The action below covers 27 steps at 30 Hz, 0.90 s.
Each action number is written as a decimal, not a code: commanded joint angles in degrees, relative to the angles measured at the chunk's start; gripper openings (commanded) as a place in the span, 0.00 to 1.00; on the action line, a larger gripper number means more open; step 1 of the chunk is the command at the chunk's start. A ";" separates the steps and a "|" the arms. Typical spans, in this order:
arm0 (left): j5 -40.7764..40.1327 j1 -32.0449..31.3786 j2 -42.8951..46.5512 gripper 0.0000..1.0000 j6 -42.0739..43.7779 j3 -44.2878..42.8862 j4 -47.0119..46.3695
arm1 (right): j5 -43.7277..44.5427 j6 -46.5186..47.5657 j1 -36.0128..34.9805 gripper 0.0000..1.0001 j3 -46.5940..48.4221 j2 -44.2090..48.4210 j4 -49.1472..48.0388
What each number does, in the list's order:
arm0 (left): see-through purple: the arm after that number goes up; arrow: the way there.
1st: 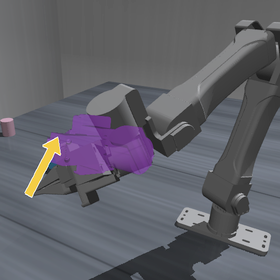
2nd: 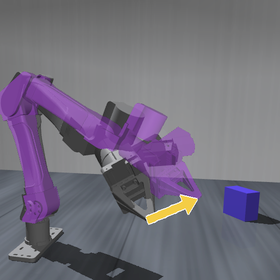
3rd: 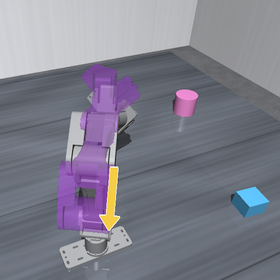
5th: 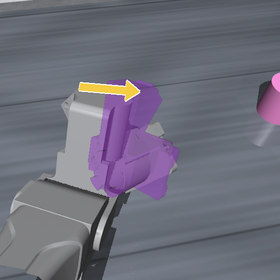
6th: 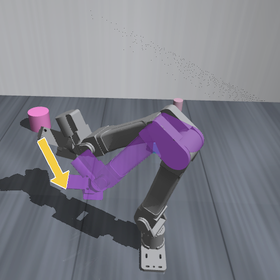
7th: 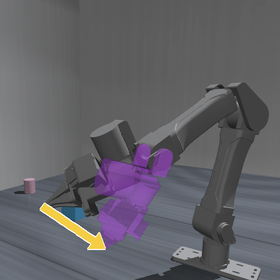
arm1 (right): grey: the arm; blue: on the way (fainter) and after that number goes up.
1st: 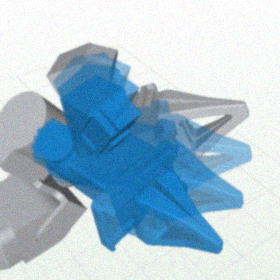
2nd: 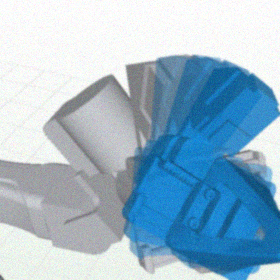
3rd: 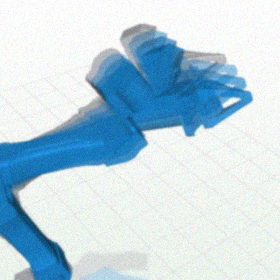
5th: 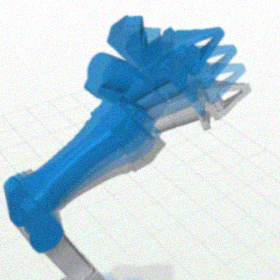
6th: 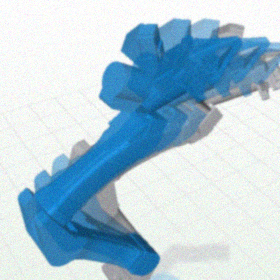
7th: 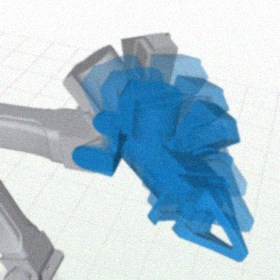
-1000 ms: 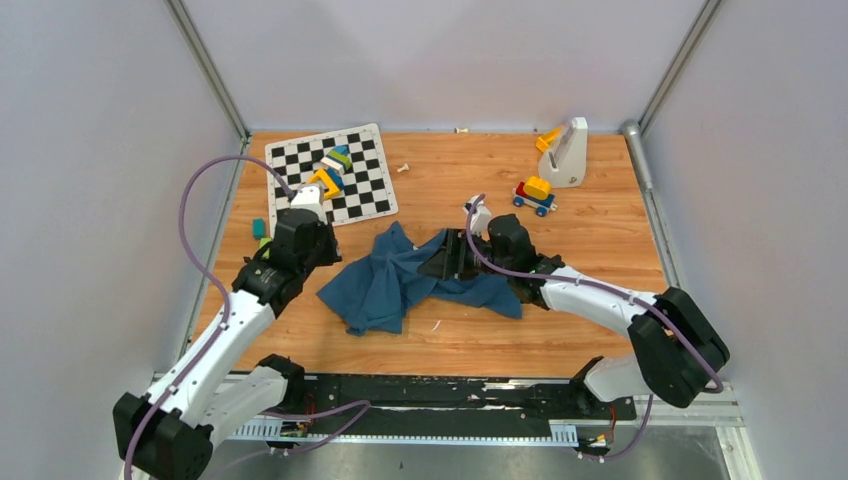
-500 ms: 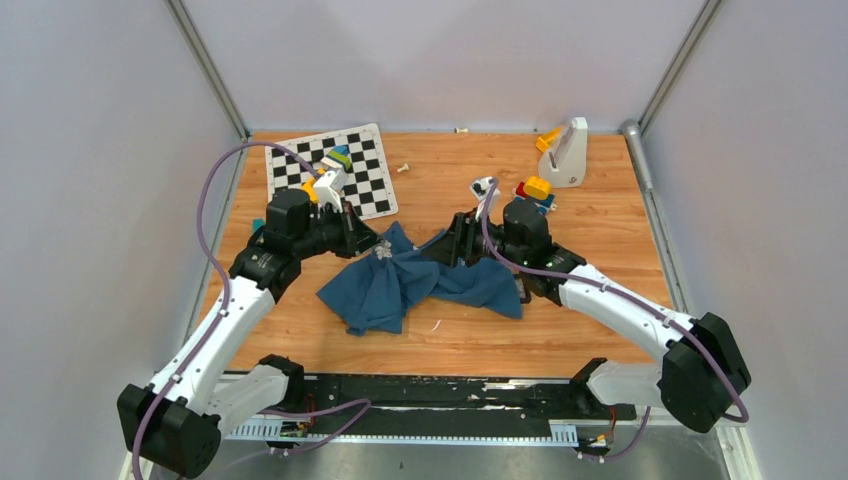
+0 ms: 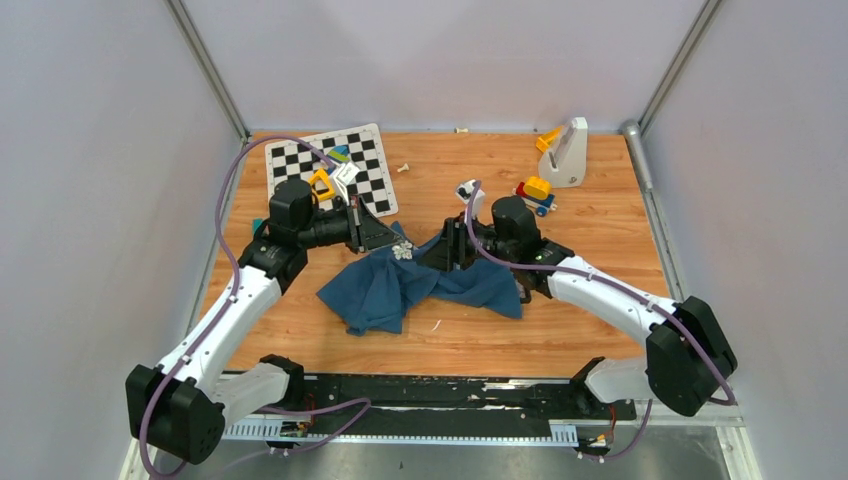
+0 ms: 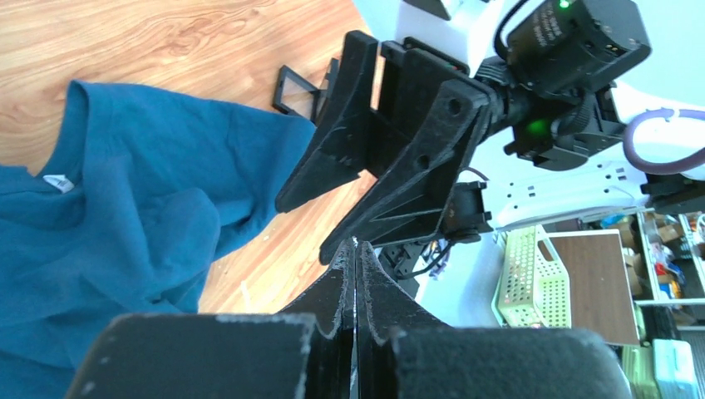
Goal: Remove the brooch from the garment
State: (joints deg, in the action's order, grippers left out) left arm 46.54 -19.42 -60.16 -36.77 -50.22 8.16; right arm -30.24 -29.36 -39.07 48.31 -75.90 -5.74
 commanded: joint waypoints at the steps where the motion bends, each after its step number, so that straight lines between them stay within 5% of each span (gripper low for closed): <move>1: 4.28 0.32 -0.46 0.00 -2.14 -0.10 -4.69 | -4.07 0.71 0.13 0.51 3.55 -1.39 -1.65; 27: 4.85 0.30 -1.89 0.00 -1.28 0.57 -4.57 | -11.37 -1.00 0.09 0.50 2.79 -0.28 -6.81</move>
State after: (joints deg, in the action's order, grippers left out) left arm 49.56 -19.40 -62.30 -38.09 -50.19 6.13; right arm -40.56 -29.87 -39.07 49.58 -77.58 -9.08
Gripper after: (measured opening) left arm 0.003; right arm 0.507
